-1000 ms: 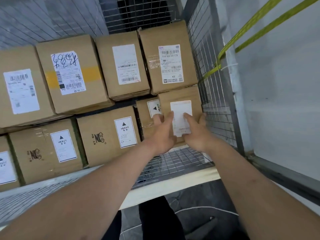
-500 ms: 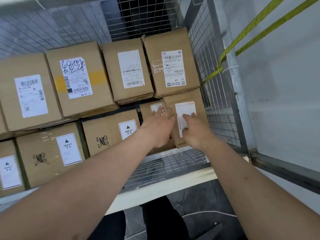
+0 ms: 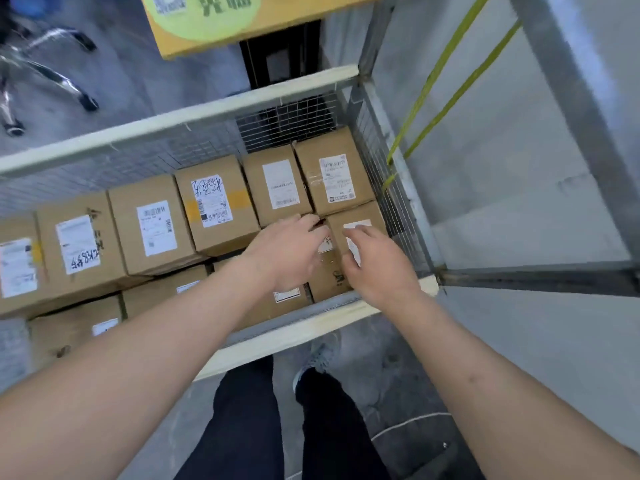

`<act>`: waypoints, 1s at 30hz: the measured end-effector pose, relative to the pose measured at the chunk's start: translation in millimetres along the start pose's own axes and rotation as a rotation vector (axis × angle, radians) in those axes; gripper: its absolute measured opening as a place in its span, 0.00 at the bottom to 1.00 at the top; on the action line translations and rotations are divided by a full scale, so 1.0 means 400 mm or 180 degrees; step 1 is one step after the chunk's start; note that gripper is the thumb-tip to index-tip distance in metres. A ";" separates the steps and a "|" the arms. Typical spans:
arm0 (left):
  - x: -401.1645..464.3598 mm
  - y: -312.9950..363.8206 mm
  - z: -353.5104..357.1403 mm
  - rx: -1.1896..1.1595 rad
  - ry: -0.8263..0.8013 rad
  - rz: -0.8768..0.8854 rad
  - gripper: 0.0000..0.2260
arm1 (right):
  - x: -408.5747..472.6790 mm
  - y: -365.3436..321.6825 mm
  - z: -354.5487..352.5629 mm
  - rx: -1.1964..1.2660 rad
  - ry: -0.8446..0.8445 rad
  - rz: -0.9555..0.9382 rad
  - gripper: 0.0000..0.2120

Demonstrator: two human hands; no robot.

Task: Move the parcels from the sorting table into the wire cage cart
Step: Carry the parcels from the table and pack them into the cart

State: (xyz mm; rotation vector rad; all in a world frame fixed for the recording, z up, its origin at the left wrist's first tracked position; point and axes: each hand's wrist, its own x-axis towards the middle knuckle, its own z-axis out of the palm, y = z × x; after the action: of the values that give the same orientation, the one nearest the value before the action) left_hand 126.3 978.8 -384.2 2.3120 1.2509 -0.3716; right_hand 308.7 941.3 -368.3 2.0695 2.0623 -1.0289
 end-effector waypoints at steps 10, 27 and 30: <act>-0.263 0.068 -0.277 0.0251 0.0255 0.0218 0.20 | -0.313 -0.182 -0.224 0.0138 0.0455 0.0271 0.23; -0.577 0.192 -0.575 0.0985 0.0578 0.1809 0.24 | -0.814 -0.501 -0.300 0.0251 0.1761 0.1507 0.27; -0.630 0.277 -0.592 0.1042 0.0631 0.2212 0.22 | -0.936 -0.527 -0.293 0.0284 0.1962 0.1787 0.27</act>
State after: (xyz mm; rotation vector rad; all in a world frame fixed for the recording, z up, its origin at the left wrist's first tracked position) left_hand 84.2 874.7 -38.9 2.9326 0.4086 -0.1042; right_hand 206.8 692.7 -13.0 3.0330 1.4220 -0.4297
